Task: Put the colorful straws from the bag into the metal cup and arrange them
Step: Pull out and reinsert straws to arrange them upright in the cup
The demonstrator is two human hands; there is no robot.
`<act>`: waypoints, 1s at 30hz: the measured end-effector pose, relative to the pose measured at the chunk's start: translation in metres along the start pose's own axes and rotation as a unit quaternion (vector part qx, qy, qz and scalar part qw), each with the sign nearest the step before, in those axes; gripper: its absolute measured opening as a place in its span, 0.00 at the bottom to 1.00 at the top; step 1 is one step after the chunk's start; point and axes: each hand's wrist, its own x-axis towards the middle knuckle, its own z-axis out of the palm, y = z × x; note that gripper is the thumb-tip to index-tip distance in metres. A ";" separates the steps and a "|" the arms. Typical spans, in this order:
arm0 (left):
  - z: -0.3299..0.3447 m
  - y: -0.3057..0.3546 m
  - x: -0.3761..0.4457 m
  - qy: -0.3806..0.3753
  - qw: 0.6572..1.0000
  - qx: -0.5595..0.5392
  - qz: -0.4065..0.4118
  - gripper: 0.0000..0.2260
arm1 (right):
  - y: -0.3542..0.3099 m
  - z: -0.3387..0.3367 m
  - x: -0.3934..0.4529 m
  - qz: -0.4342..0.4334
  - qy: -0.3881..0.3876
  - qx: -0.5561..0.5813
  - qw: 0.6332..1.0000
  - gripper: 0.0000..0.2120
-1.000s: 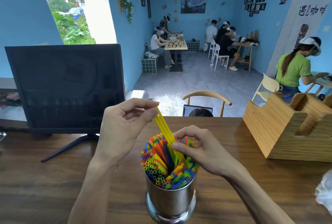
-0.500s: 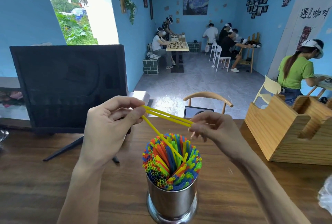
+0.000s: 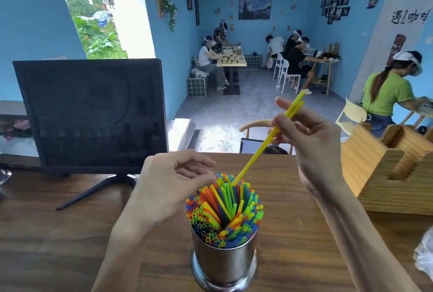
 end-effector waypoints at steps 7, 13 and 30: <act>0.019 -0.007 0.003 0.005 1.000 -0.004 0.018 0.08 | 0.028 0.021 -0.048 -0.025 -0.167 -0.258 0.951 0.16; 0.033 -0.019 -0.004 0.024 0.999 0.018 0.042 0.08 | 0.046 0.000 -0.054 -0.013 -0.277 -0.355 0.893 0.29; 0.050 -0.009 -0.023 -0.157 0.967 0.171 0.105 0.16 | 0.053 -0.034 -0.058 0.167 -0.281 -0.160 0.931 0.04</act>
